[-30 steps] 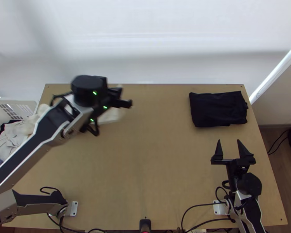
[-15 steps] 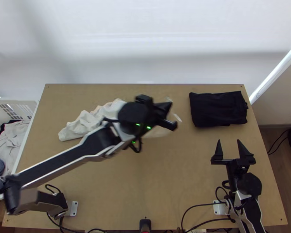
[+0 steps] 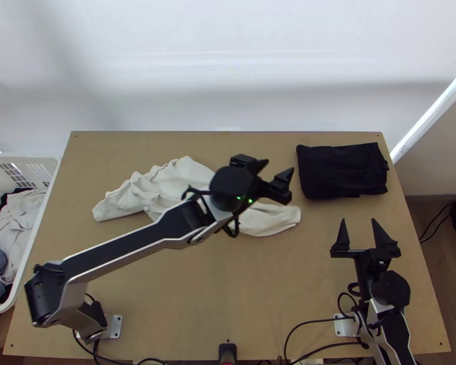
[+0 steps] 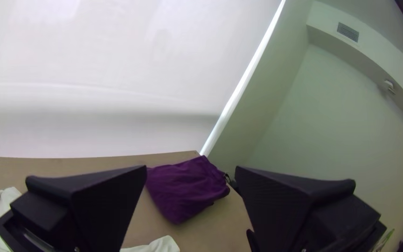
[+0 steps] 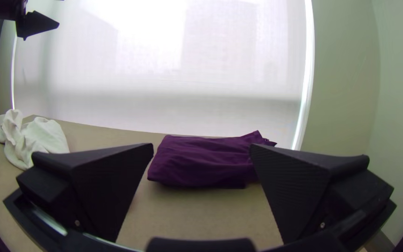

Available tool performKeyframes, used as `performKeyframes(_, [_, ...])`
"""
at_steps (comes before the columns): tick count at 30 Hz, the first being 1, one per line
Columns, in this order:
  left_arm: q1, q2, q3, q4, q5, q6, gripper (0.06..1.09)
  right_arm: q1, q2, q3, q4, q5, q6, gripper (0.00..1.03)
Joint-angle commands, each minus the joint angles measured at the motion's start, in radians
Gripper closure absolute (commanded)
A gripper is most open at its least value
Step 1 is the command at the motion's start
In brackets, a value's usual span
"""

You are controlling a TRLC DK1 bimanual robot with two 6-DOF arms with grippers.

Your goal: Fold the t-shirt

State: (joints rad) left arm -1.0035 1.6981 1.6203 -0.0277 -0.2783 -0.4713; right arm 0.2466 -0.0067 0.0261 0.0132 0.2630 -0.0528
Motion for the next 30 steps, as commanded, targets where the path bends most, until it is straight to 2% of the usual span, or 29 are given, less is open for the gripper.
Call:
performKeyframes(1, [0.051,-0.124,-0.014,-0.061,-0.01,0.04,0.1,-0.001,0.005,0.003,-0.015,0.013,0.018,0.05])
performKeyframes(6, [0.143,-0.235,-0.03,-0.364,-0.007,0.14,0.1,-0.001,0.005,0.003,-0.015,0.013,0.018,0.05])
performKeyframes(13, [0.359,-0.445,-0.215,-0.614,0.087,0.235,0.1,-0.001,0.005,0.003,-0.015,0.013,0.018,0.05])
performKeyframes(15, [0.439,-0.506,-0.281,-0.641,0.122,0.258,0.1,-0.001,0.005,0.003,-0.015,0.013,0.018,0.05])
performKeyframes(23, [0.757,-0.712,-0.51,-0.69,0.16,0.381,0.1,-0.001,0.005,0.003,-0.015,0.013,0.018,0.05])
performKeyframes(30, [0.985,-0.804,-0.586,-0.828,0.225,0.395,0.1,-0.001,0.005,0.003,-0.015,0.013,0.018,0.05])
